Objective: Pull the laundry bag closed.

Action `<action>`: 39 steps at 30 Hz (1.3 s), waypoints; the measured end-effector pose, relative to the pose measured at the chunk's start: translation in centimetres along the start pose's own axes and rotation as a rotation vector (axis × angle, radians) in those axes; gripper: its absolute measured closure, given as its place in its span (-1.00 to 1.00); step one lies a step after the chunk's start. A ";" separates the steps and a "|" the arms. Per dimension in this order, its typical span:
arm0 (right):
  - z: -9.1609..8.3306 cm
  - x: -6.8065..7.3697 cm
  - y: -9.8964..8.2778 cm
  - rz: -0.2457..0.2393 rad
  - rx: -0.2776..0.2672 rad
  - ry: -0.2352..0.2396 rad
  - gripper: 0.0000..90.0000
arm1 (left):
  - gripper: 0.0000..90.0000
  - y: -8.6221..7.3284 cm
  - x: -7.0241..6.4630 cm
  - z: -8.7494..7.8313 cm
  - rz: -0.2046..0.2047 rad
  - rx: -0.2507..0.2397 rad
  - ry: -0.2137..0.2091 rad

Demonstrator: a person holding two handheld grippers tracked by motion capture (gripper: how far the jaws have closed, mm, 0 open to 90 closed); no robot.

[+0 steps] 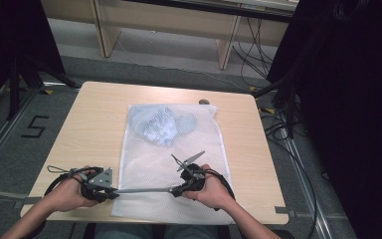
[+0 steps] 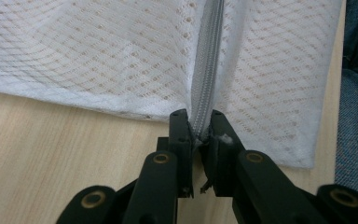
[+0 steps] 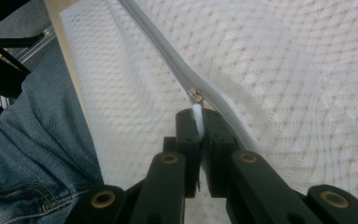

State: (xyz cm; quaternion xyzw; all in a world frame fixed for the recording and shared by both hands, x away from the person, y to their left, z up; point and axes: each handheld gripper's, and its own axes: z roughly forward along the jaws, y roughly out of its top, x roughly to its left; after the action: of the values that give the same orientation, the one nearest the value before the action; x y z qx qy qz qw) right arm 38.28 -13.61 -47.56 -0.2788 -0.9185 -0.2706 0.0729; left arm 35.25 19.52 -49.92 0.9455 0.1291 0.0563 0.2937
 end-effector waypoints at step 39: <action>-0.8 -1.1 -0.7 0.033 -0.001 0.002 0.93 | 0.81 -0.1 -0.1 0.2 -0.027 -0.030 -0.001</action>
State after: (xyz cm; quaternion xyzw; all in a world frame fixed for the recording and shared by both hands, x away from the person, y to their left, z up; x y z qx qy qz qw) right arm 38.75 -15.05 -47.49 -0.2936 -0.9137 -0.2699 0.0780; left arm 35.14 19.48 -50.11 0.9392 0.1410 0.0535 0.3086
